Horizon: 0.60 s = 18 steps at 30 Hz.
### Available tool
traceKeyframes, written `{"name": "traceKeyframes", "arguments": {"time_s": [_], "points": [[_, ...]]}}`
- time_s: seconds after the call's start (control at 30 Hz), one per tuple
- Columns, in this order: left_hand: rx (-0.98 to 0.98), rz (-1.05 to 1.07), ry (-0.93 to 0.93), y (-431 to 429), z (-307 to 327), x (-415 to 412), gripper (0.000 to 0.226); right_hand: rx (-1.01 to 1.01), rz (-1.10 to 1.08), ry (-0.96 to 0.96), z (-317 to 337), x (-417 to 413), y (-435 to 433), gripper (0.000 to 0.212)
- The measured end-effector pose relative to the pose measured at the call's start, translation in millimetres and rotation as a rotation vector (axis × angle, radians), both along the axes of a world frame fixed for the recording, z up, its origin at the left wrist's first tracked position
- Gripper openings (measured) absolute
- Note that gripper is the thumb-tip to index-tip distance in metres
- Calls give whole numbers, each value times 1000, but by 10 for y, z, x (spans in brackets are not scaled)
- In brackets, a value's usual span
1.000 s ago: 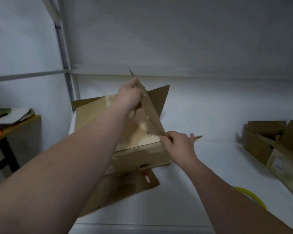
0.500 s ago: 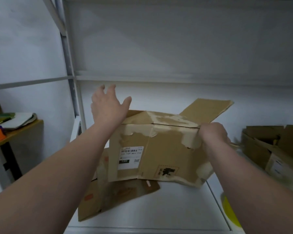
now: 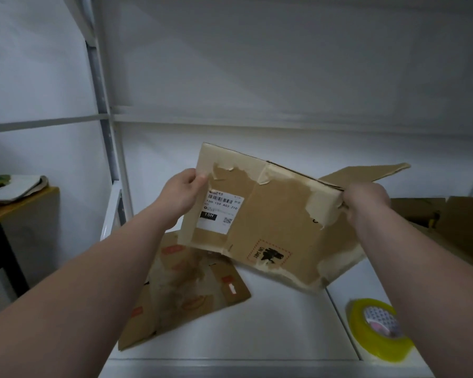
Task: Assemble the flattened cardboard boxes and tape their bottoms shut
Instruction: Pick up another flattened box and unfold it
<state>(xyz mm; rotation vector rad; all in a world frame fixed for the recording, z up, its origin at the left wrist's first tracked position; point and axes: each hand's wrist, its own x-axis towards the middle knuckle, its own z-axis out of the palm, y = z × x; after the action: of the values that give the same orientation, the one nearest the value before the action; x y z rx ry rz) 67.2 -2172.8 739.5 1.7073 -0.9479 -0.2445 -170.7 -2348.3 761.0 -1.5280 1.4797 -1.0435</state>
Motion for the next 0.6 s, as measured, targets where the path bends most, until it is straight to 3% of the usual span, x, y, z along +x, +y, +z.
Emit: {"name": "traceKeyframes", "arguments": {"time_s": [0.13, 0.23, 0.47, 0.6], "points": [[-15, 7, 51, -78, -39, -30, 29, 70, -127, 31, 27, -20, -59, 6], [-12, 49, 49, -114, -44, -27, 28, 82, -133, 15, 95, -27, -40, 15], [-43, 74, 33, -195, 24, -35, 25, 42, -50, 231, 191, -75, -66, 25], [-100, 45, 79, -227, 228, -75, 24, 12, -59, 81, 165, -93, -84, 27]]}}
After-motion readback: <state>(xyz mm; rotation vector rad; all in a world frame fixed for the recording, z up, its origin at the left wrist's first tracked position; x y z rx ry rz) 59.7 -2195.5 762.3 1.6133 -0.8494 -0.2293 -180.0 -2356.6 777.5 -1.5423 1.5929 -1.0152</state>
